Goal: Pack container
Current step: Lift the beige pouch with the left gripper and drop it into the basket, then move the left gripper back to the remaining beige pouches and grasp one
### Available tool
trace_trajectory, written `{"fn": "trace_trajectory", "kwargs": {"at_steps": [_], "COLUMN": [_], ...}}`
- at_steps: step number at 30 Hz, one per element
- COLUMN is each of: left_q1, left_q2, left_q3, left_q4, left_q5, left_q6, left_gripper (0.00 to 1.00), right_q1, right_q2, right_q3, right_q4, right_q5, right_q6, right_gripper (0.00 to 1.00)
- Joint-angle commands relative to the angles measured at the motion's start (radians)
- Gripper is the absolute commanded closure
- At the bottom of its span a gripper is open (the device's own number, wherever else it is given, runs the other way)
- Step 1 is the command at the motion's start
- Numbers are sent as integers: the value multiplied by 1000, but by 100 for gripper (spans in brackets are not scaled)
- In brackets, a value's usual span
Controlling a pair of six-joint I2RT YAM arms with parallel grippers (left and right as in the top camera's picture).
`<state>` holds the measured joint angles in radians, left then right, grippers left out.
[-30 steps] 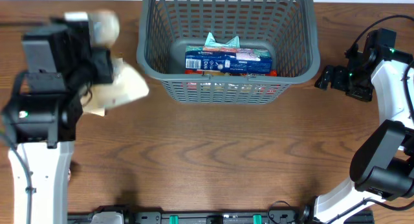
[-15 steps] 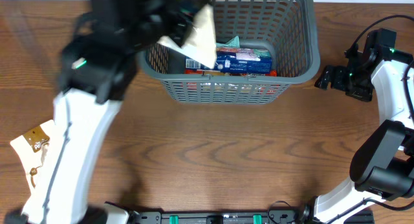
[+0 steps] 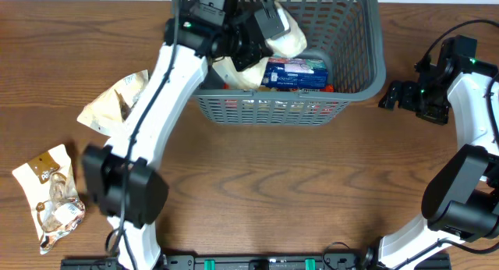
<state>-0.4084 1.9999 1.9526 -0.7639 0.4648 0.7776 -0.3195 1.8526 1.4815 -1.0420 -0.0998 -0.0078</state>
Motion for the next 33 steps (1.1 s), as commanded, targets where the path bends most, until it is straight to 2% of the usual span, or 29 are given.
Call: {"fn": "trace_trajectory", "kwargs": {"at_steps": [1,5,6,7,9,14,15,18,20,27,33], "left_q1": [1,-2,-2,-2,-2,-2,-2,-2,-3,5,121], "left_q2": [74,120,122,123,119,59,31,-47,-108,-347,-496], "left_q3": [0,0,0,0,0,0,2,12,26,49,49], "left_q4": [-30,-87,-103,-116,-142,-182,-181,-171,-170,-121,-93], "left_q5": [13,-11,-26,-44,-79,-93,-93,-137,-177,-308,-452], "left_q6": [34,34,34,34,33,14,14,14,14,5,-171], "left_gripper": [94,93,85,70,48,43,38,14,4,2,2], "right_q1": [7,7,7,7,7,7,7,7,7,7,7], "right_q2": [-2,-2,-2,-1,-2,-2,-1,-1,-1,-1,-2], "right_q3": [-3,-3,-3,-3,-3,-3,-3,-3,-3,-3,-3], "right_q4": [-10,-17,-17,-18,-18,-21,-21,-21,-21,-21,-20], "right_q5": [-6,-6,-6,-6,-6,-6,-6,-6,-6,-6,-6], "right_q6": [-8,-9,-8,-8,-8,-8,-9,-9,-9,-17,-24], "right_gripper": [1,1,1,1,1,1,1,1,1,1,1]}}
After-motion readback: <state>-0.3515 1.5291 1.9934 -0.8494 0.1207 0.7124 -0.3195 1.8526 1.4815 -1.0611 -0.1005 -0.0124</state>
